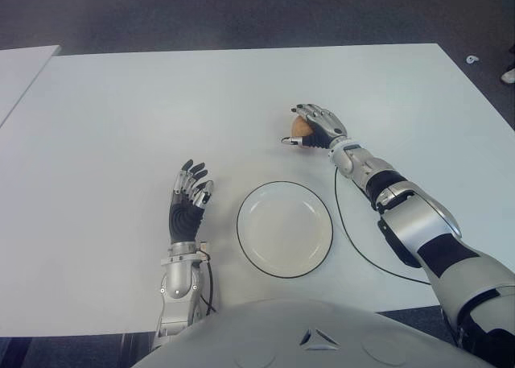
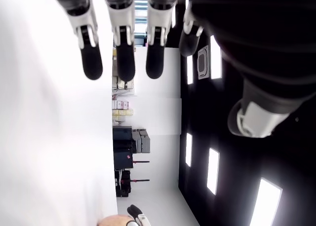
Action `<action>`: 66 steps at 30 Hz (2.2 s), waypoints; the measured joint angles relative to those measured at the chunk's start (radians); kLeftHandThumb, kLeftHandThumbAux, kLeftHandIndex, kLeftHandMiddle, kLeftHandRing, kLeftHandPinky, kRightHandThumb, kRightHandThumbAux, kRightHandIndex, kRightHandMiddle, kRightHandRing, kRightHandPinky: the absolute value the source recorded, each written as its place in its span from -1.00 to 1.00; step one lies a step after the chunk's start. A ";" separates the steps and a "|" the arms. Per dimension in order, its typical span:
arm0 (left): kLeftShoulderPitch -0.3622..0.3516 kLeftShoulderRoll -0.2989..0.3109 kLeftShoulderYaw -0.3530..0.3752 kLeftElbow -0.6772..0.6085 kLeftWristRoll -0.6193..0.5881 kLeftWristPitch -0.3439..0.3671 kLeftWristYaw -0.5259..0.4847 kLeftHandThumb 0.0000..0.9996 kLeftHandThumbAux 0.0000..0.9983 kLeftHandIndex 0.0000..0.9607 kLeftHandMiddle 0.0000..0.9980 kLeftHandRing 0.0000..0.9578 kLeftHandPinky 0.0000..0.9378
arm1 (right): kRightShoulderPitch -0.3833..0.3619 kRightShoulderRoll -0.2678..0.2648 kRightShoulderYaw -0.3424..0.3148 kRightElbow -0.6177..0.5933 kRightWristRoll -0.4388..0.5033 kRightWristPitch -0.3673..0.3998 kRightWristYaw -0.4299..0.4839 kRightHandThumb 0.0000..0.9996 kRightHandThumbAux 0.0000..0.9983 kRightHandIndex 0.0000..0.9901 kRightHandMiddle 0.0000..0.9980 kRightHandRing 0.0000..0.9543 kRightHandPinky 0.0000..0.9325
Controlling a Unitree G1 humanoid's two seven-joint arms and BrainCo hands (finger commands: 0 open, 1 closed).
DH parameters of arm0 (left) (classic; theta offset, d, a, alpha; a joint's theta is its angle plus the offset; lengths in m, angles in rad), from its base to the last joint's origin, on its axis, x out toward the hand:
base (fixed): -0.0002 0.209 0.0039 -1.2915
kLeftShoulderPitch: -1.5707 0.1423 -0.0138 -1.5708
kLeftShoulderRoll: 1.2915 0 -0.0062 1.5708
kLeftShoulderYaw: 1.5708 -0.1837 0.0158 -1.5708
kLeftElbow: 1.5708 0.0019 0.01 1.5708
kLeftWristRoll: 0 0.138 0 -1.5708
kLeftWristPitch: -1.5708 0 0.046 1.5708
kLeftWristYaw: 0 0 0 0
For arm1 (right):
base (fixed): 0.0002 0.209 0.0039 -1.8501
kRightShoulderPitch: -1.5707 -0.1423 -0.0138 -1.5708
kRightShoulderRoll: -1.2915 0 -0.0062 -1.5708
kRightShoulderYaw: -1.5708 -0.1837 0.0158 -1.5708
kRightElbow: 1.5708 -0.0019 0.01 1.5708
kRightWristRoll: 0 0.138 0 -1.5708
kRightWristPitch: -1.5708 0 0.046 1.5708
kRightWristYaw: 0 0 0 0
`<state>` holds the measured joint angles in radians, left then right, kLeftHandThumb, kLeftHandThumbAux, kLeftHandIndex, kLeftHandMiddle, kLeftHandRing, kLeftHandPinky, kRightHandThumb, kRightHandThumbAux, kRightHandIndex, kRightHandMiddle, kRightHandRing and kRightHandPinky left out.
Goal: Put the apples into the plate.
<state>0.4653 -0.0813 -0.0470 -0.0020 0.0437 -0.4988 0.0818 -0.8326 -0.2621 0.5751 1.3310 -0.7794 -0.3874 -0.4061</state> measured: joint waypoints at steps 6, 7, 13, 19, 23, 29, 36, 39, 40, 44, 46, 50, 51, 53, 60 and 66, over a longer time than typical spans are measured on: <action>0.016 0.000 -0.010 -0.002 0.006 -0.009 0.004 -0.35 0.11 -0.77 -0.60 -0.52 -0.43 | 0.005 0.009 0.000 0.000 0.001 0.019 0.000 -0.43 -0.62 -1.00 -1.00 -1.00 -1.00; 0.019 0.000 -0.011 -0.004 0.006 -0.010 0.004 -0.35 0.10 -0.77 -0.59 -0.52 -0.43 | 0.007 0.010 0.000 0.000 0.001 0.022 0.000 -0.43 -0.62 -1.00 -1.00 -1.00 -1.00; 0.032 -0.002 -0.016 -0.027 0.011 -0.011 0.013 -0.37 0.08 -0.78 -0.59 -0.51 -0.43 | 0.010 0.013 0.000 0.000 0.003 0.035 0.000 -0.42 -0.62 -1.00 -1.00 -1.00 -1.00; 0.038 -0.003 -0.019 -0.039 0.016 -0.010 0.020 -0.38 0.07 -0.78 -0.59 -0.51 -0.43 | 0.012 0.017 0.000 0.000 0.004 0.049 0.000 -0.42 -0.59 -1.00 -1.00 -1.00 -1.00; 0.051 -0.006 -0.030 -0.043 0.023 -0.010 0.028 -0.37 0.07 -0.78 -0.58 -0.51 -0.42 | 0.013 0.019 -0.001 -0.001 0.004 0.054 0.000 -0.41 -0.57 -1.00 -1.00 -1.00 -1.00; 0.068 -0.012 -0.044 -0.051 0.032 -0.010 0.034 -0.34 0.09 -0.78 -0.58 -0.50 -0.42 | 0.013 0.025 -0.004 -0.001 0.005 0.070 0.000 -0.41 -0.57 -1.00 -1.00 -1.00 -1.00; 0.075 -0.016 -0.050 -0.060 0.034 -0.018 0.035 -0.29 0.11 -0.77 -0.58 -0.51 -0.43 | 0.013 0.026 -0.005 -0.001 0.011 0.073 0.000 -0.42 -0.57 -1.00 -1.00 -1.00 -1.00; 0.083 -0.016 -0.051 -0.062 0.033 -0.026 0.038 -0.28 0.11 -0.76 -0.58 -0.51 -0.45 | 0.015 0.026 -0.006 -0.002 0.015 0.073 0.000 -0.41 -0.58 -1.00 -1.00 -1.00 -1.00; 0.084 -0.016 -0.052 -0.064 0.033 -0.028 0.039 -0.28 0.11 -0.76 -0.58 -0.51 -0.45 | 0.015 0.025 -0.006 -0.003 0.016 0.073 0.000 -0.41 -0.58 -1.00 -1.00 -1.00 -1.00; 0.092 -0.016 -0.057 -0.071 0.032 -0.033 0.040 -0.27 0.10 -0.77 -0.58 -0.52 -0.46 | 0.017 0.025 -0.008 -0.003 0.021 0.073 -0.001 -0.39 -0.56 -1.00 -1.00 -1.00 -1.00; 0.097 -0.016 -0.062 -0.074 0.033 -0.037 0.043 -0.28 0.10 -0.76 -0.58 -0.52 -0.46 | 0.018 0.024 -0.009 -0.004 0.025 0.073 -0.001 -0.35 -0.52 -1.00 -0.98 -1.00 -1.00; 0.106 -0.017 -0.085 -0.076 0.034 -0.048 0.054 -0.27 0.10 -0.75 -0.57 -0.52 -0.46 | 0.021 0.021 -0.010 -0.006 0.031 0.073 -0.001 -0.28 -0.48 -0.97 -0.92 -0.99 -0.98; 0.106 -0.017 -0.089 -0.076 0.034 -0.049 0.058 -0.26 0.10 -0.75 -0.57 -0.52 -0.46 | 0.021 0.021 -0.010 -0.006 0.032 0.073 -0.001 -0.24 -0.46 -0.95 -0.86 -0.93 -0.94; 0.105 -0.017 -0.093 -0.076 0.034 -0.052 0.063 -0.26 0.09 -0.75 -0.57 -0.52 -0.46 | 0.022 0.021 -0.012 -0.006 0.035 0.073 -0.001 -0.21 -0.45 -0.93 -0.80 -0.88 -0.90; 0.096 -0.017 -0.092 -0.070 0.024 -0.054 0.082 -0.22 0.08 -0.73 -0.55 -0.50 -0.43 | 0.031 0.021 -0.038 -0.006 0.059 0.073 -0.005 0.09 -0.30 -0.48 -0.16 -0.21 -0.31; 0.091 -0.018 -0.090 -0.069 0.010 -0.054 0.094 -0.18 0.09 -0.71 -0.52 -0.46 -0.37 | 0.038 0.021 -0.057 -0.006 0.076 0.073 -0.019 0.38 0.08 -0.13 0.26 0.30 0.22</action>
<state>0.5559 -0.0988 -0.1368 -0.0708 0.0539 -0.5526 0.1763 -0.7948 -0.2413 0.5180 1.3250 -0.7037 -0.3147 -0.4251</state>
